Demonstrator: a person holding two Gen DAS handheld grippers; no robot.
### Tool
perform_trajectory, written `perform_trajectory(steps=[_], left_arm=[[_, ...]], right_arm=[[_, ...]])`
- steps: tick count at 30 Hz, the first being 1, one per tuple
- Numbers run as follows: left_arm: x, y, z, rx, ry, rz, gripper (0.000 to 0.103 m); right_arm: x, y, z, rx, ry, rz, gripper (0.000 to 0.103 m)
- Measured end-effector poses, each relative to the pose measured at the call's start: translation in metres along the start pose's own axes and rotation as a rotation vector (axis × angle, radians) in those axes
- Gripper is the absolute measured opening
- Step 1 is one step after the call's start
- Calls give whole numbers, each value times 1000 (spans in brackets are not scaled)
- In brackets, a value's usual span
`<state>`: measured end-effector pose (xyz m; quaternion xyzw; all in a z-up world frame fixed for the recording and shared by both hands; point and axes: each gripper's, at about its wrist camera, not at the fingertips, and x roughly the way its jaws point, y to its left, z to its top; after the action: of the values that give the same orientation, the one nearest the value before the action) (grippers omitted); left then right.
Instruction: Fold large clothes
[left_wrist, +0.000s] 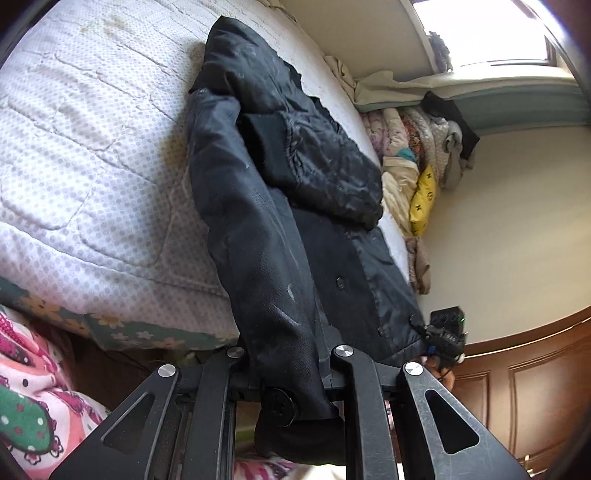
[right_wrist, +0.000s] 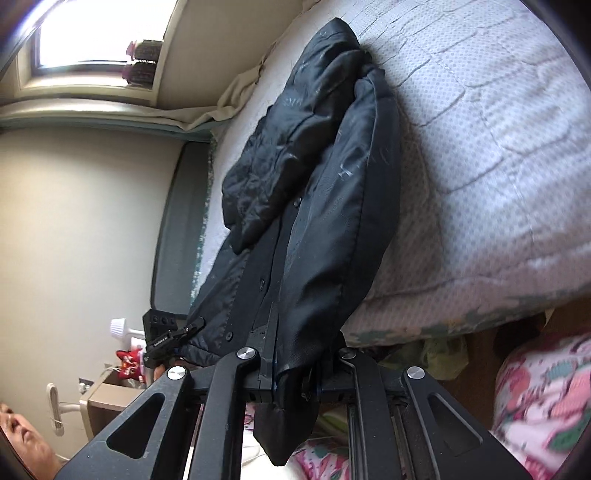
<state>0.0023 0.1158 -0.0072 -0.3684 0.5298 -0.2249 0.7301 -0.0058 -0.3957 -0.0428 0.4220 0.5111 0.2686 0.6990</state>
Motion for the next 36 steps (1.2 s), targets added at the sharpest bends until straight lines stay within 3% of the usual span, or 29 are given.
perform_trajectory(steps=[7, 13, 19, 25, 29, 33, 35, 36], left_arm=[[-8, -18, 47, -19, -61, -88, 18], [-11, -37, 112, -64, -128, -98, 18], [14, -32, 176, -162, -130, -114, 18], [53, -5, 216, -285, -105, -86, 19], [66, 7, 230, -320, -98, -64, 28], [63, 4, 236, -271, -116, -29, 39], [58, 0, 238, -247, -129, -22, 47], [54, -4, 239, -225, -145, -19, 56]], right_arm=[[5, 14, 35, -9, -49, 53, 8], [17, 43, 100, -47, -123, 71, 8], [45, 57, 161, -16, -152, -3, 8], [82, 48, 209, 37, -131, -105, 9], [105, 32, 233, 56, -121, -165, 11], [118, 15, 243, 72, -119, -140, 16], [121, 15, 248, 100, -99, -127, 25], [119, 17, 252, 96, -97, -116, 34]])
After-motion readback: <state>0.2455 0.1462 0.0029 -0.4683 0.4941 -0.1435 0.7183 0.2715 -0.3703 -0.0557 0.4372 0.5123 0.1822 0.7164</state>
